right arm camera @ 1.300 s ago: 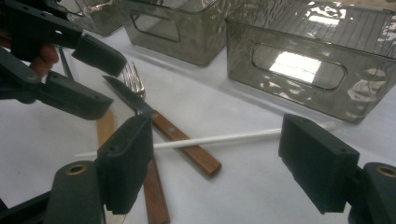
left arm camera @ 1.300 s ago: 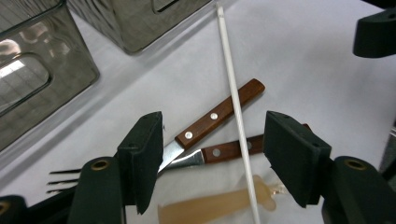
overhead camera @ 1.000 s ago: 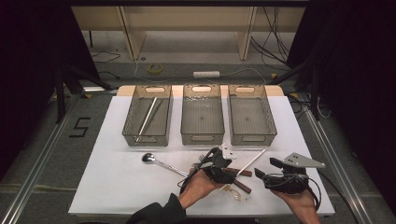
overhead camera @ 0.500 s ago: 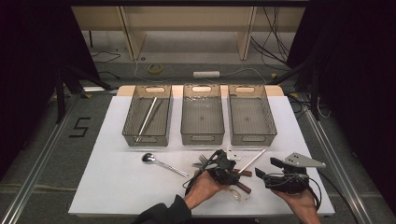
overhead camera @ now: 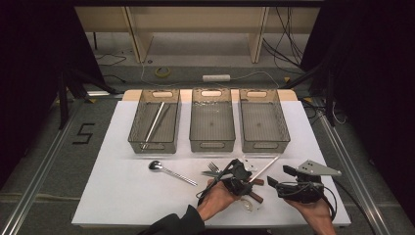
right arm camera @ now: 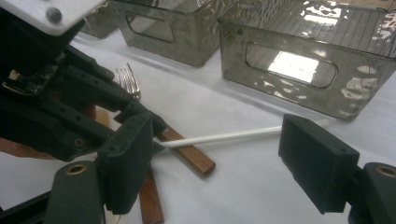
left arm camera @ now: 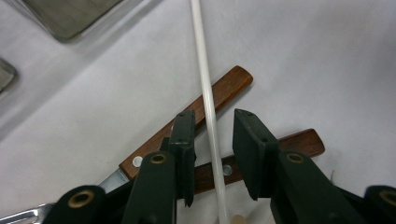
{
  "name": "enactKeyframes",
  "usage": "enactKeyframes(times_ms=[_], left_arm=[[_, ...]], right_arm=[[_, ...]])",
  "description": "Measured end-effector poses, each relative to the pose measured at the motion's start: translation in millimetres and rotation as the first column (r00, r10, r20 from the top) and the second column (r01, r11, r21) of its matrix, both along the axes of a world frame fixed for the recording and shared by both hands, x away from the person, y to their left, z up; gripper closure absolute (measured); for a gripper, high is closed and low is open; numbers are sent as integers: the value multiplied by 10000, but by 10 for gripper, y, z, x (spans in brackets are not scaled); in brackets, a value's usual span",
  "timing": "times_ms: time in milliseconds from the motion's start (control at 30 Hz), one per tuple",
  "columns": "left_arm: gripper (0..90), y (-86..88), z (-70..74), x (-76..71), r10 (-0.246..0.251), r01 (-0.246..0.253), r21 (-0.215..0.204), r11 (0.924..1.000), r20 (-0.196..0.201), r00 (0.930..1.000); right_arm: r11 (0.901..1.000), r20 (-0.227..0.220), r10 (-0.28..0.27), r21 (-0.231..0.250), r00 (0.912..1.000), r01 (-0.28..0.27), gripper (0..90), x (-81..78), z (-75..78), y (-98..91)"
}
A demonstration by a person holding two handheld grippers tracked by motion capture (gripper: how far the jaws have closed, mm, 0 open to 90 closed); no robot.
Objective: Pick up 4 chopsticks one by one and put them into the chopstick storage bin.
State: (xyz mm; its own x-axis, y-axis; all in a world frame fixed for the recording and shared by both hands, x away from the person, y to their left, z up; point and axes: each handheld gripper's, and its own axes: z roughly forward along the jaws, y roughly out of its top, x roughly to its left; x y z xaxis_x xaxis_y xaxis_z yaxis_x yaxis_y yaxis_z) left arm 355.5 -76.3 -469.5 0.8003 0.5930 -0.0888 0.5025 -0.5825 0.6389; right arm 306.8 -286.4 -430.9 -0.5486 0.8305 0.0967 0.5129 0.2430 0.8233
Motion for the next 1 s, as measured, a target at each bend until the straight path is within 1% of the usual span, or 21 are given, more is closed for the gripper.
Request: enactKeyframes(times_ms=[33, 100, 200, 333, 367, 533, 800, 867, 900, 1000], left_arm=[[726, -3, -17, 7, 55, -55, -54, 10000, -71, 10000], [735, -11, -37, 13, 61, -61, 20, 10000, -91, 9999], [779, -29, -48, 13, 8, -6, 141, 9999, -92, 10000], [813, -57, -65, 28, -15, 19, 236, 9997, -135, 9999], [818, -60, -69, 32, 9, -5, 189, 9998, -197, 9998], [839, -68, -69, 37, 14, -8, 223, 9998, -294, 9996], [851, -33, -64, 45, 11, -10, 28, 10000, -399, 9992], [851, -7, -47, 47, 3, -7, -119, 9999, -317, 9995], [852, -7, -47, 47, 3, -7, -119, 9999, -317, 9995], [853, 44, -5, 75, 24, -36, -362, 9993, -311, 9995]], right_arm=[[10000, 10, 7, -5, 10000, -7, 273, -1, 1, -3], [10000, 6, 2, 7, 10000, -2, 273, -1, 2, -4], [10000, -25, -5, -5, 10000, 5, 274, 0, 1, -4], [10000, 5, 17, -1, 10000, -17, 274, 1, 0, -3], [10000, 9, 21, -1, 10000, -21, 274, 0, 1, -4], [10000, 6, 22, -3, 10000, -22, 274, 1, 0, -4], [10000, -2, -3, 4, 10000, 3, 274, 1, 3, -9], [10000, 9, -4, 17, 10000, 4, 274, 1, 4, -14], [10000, 9, -4, 17, 10000, 4, 274, 1, 4, -14], [10000, 18, -17, 20, 10000, 17, 274, 0, 7, -18]])
